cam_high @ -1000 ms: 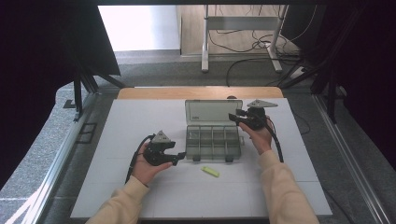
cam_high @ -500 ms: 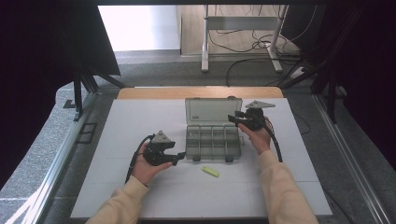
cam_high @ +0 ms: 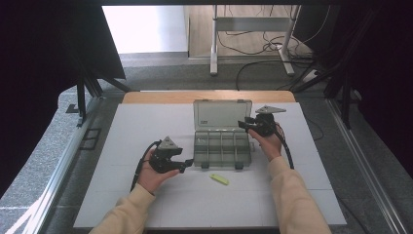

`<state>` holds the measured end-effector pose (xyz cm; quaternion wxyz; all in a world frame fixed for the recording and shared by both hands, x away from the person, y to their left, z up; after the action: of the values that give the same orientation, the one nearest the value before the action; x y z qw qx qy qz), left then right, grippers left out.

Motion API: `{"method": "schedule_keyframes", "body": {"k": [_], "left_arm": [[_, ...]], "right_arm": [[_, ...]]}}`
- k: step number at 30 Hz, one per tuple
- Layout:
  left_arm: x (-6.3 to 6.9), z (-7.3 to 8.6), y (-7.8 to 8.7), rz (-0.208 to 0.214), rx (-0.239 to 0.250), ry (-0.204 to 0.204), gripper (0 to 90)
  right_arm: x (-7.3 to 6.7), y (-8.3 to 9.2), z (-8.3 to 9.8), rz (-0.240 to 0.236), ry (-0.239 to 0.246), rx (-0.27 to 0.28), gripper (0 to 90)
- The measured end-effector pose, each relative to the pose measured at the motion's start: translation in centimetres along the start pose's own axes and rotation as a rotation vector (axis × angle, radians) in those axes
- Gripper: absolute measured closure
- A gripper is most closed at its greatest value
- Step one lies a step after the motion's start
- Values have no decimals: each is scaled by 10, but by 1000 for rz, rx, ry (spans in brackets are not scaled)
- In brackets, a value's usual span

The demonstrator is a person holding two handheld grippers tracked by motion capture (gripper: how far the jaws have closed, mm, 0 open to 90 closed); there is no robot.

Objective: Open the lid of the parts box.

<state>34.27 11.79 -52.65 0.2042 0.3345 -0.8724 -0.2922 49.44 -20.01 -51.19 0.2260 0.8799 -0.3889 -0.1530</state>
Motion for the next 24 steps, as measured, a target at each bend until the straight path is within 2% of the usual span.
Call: {"method": "schedule_keyframes", "body": {"k": [24], "left_arm": [[-1,1,0,0,-7,0,333]], "right_arm": [[8,-12,10,27,-19,-41,566]]}}
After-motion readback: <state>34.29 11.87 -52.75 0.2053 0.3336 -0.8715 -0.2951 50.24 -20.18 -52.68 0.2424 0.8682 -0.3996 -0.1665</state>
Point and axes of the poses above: each handheld gripper's, and its own axes: y roughly backward along the jaws, z roughly out of its underside, x roughly to its right, the point moved 3 cm from there along -y, roughly forward along the jaws, and after that the axes turned 1 degree about z, right-handed, at the moved point
